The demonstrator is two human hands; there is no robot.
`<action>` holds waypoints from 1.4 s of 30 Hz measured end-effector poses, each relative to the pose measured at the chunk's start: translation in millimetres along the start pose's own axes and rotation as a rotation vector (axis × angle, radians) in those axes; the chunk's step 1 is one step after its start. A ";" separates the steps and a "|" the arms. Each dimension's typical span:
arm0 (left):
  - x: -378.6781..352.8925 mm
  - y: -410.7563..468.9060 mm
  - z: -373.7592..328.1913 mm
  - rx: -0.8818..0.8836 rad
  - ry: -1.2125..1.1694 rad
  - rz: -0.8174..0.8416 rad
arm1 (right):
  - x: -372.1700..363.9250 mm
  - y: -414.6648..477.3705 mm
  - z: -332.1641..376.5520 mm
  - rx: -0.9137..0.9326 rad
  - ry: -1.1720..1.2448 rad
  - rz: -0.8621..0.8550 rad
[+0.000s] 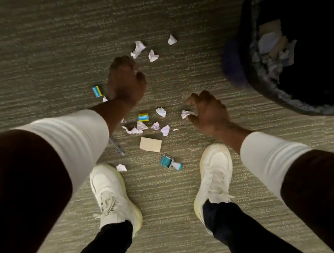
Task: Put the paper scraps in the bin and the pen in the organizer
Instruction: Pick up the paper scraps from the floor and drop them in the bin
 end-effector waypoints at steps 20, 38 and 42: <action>-86.2 68.8 1.3 -0.445 0.188 0.001 | 28.6 115.4 12.3 -0.008 0.012 -0.504; -10.3 -5.7 68.3 -0.241 -0.002 0.051 | 49.5 137.0 53.3 0.053 -0.345 -0.363; 6.3 -36.9 45.3 -0.196 0.003 0.084 | 49.6 77.2 56.2 0.012 -0.223 -0.338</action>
Point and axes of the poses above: each hand's wrist, its own y-axis towards the middle knuckle, its own x-axis out of the back of the hand, z = x × y, the point moved 10 cm from there along y, towards the middle knuckle, and after that the axes turned 11 degrees about -y, right-handed, at the moved point
